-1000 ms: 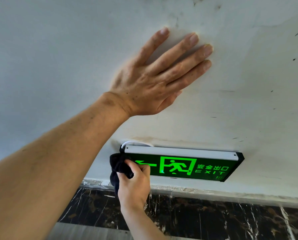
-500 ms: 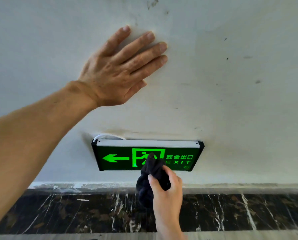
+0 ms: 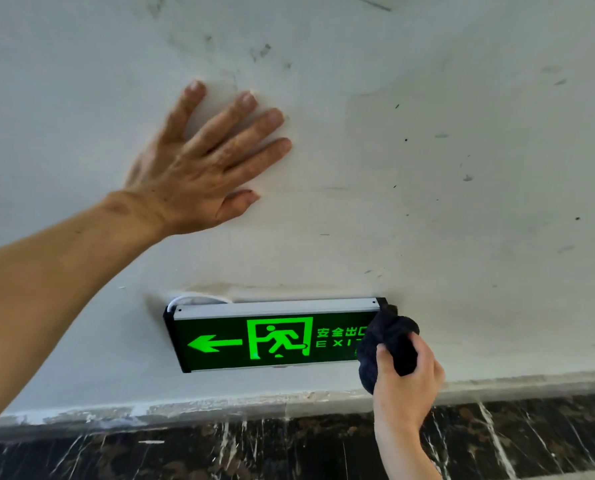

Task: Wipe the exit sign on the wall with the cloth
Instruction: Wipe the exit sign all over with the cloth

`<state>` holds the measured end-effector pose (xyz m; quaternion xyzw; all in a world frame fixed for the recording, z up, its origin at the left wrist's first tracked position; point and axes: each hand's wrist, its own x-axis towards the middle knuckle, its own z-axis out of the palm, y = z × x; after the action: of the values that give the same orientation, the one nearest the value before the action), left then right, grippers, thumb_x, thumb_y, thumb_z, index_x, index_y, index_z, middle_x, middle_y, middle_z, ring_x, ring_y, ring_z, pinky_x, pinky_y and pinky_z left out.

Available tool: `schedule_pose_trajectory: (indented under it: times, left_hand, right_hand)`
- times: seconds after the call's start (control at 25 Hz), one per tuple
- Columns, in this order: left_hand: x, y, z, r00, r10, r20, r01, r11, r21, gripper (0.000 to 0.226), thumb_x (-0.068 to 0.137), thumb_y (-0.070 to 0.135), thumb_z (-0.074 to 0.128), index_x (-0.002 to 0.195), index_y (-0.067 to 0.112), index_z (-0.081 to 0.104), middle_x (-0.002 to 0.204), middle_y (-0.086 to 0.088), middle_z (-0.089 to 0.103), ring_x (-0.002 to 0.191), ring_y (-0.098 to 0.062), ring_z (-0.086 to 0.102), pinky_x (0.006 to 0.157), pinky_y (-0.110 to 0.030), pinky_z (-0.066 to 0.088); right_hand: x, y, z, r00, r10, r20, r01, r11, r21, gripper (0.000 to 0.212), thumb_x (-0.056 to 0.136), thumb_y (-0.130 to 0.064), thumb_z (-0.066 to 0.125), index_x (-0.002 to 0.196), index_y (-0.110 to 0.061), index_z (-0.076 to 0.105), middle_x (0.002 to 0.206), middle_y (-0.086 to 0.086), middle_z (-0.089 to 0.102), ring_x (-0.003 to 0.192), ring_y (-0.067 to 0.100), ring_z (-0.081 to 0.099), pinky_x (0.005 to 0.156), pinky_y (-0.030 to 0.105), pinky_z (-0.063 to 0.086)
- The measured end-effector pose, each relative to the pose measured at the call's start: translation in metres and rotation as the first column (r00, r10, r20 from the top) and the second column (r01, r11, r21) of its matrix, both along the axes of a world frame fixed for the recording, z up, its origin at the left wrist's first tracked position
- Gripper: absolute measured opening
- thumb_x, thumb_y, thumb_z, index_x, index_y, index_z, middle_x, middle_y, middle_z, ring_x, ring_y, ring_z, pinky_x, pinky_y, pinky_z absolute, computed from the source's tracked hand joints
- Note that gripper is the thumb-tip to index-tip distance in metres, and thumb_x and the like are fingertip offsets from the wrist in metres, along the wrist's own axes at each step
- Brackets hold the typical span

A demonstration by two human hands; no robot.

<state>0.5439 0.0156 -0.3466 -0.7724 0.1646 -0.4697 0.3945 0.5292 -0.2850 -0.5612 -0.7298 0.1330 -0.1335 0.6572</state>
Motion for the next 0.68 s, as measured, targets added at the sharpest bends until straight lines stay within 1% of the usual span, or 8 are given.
schedule_pose_trajectory:
  times: [0.12,0.24,0.4,0.52,0.68]
  left_hand:
    - [-0.001,-0.002,-0.001,1.0,0.002,0.007,-0.002,1.0,0.018,0.066,0.098,0.046,0.04,0.156,0.018,0.024,0.159,-0.006,0.02,0.147,-0.031,0.015,0.111,-0.063,0.011]
    - [0.0,-0.002,0.0,1.0,-0.009,0.01,0.008,0.999,0.033,0.065,0.098,0.045,0.039,0.155,0.017,0.026,0.158,-0.007,0.023,0.143,-0.034,0.024,0.108,-0.064,0.017]
    - [-0.001,-0.002,-0.001,1.0,-0.011,0.017,0.01,0.999,0.041,0.064,0.098,0.044,0.038,0.155,0.017,0.025,0.158,-0.008,0.024,0.143,-0.034,0.025,0.108,-0.064,0.017]
    - [-0.001,-0.003,0.0,1.0,-0.004,0.001,0.004,0.999,0.039,0.067,0.098,0.045,0.041,0.156,0.017,0.023,0.158,-0.007,0.023,0.143,-0.033,0.024,0.109,-0.063,0.015]
    - [-0.004,-0.004,0.002,1.0,-0.007,0.029,0.006,0.999,0.049,0.068,0.097,0.044,0.044,0.155,0.017,0.024,0.157,-0.007,0.028,0.142,-0.034,0.028,0.109,-0.063,0.021]
  right_hand:
    - [0.004,0.012,-0.006,0.999,0.031,0.018,-0.031,0.999,-0.039,0.043,0.081,-0.007,0.071,0.119,-0.019,0.053,0.121,0.002,0.037,0.102,0.02,0.05,0.089,0.03,0.04]
    - [-0.001,0.027,-0.012,0.997,0.069,0.046,-0.065,0.994,-0.084,0.042,0.08,-0.004,0.072,0.116,-0.018,0.055,0.12,0.001,0.035,0.1,0.019,0.049,0.087,0.028,0.042]
    - [-0.01,0.047,-0.022,0.993,0.108,0.045,-0.103,0.989,-0.105,0.041,0.078,-0.004,0.074,0.113,-0.018,0.059,0.12,0.002,0.038,0.105,0.02,0.05,0.091,0.03,0.044]
    - [-0.015,0.058,-0.025,0.992,0.116,0.04,-0.112,0.99,-0.085,0.04,0.078,-0.004,0.074,0.113,-0.017,0.06,0.12,0.002,0.038,0.105,0.021,0.051,0.089,0.027,0.043]
    - [-0.023,0.072,-0.026,0.99,0.128,0.051,-0.122,0.987,-0.102,0.04,0.078,-0.004,0.074,0.114,-0.016,0.061,0.118,0.002,0.039,0.105,0.023,0.052,0.085,0.022,0.041]
